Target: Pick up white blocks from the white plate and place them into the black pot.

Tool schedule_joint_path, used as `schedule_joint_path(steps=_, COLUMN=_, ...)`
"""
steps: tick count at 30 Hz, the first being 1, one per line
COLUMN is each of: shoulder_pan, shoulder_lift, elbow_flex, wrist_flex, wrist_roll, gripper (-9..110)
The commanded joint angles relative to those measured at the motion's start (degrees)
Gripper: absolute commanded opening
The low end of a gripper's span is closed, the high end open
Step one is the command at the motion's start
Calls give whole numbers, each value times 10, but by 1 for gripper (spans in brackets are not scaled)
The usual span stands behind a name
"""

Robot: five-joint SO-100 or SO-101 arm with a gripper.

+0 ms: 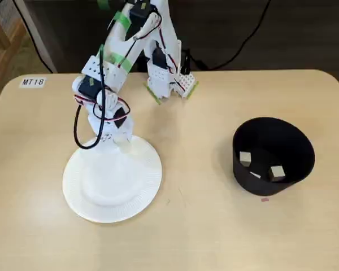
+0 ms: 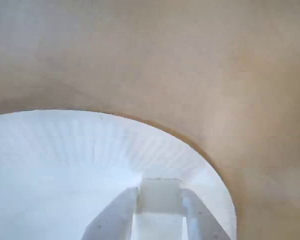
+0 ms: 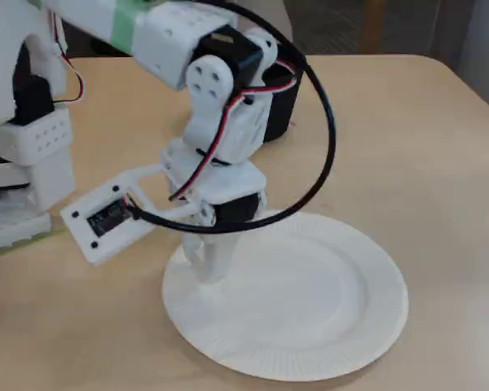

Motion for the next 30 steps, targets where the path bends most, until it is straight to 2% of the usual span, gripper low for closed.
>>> schedule_joint_path(steps=1, shoulder_pan=2, shoulder_lift=-10, elbow_flex=-31, wrist_flex=-13, wrist_roll=-16, gripper=-2)
schedule_joint_path(steps=16, shoulder_pan=-84, shoulder_lift=5, elbow_flex=-59, wrist_flex=-204, wrist_roll=-43, gripper=-2)
schedule_joint_path(steps=24, shoulder_pan=-159, shoulder_lift=133, elbow_flex=-60, wrist_flex=-339, wrist_roll=-45, gripper=-2)
schedule_joint_path(steps=30, shoulder_pan=-275, shoulder_lift=271, elbow_flex=-57, wrist_flex=-337, wrist_roll=-50, gripper=-2)
